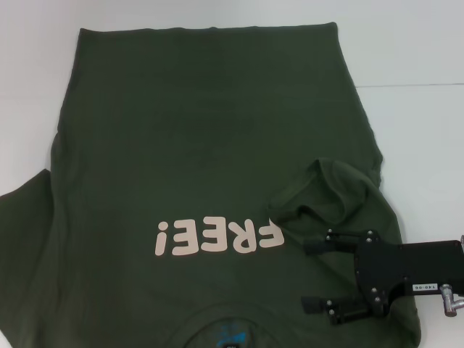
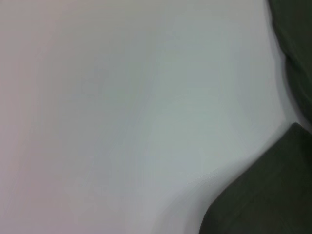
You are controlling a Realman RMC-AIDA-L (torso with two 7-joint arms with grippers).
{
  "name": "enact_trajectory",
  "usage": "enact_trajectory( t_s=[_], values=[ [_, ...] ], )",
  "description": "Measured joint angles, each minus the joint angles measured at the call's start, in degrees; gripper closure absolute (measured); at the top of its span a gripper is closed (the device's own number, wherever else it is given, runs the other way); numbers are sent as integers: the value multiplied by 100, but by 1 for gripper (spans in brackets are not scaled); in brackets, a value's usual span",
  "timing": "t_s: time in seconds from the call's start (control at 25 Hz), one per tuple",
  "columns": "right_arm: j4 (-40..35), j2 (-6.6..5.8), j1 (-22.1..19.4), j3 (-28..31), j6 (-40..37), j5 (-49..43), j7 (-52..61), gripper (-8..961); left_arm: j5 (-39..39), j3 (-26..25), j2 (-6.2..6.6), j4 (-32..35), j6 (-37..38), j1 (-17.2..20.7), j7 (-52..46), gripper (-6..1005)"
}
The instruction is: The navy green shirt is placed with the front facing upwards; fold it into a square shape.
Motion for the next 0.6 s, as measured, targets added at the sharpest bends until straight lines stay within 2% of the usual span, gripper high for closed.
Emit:
enact_trajectory(
  t_s=[0.32, 0.6],
  values=[
    [0, 0, -5, -4, 0, 0, 6, 11, 0, -7, -11, -12, -316, 43, -33, 981],
    [0, 8, 13, -3, 0, 0, 9, 11, 0, -2, -27, -32, -310, 51, -35, 980]
  ],
)
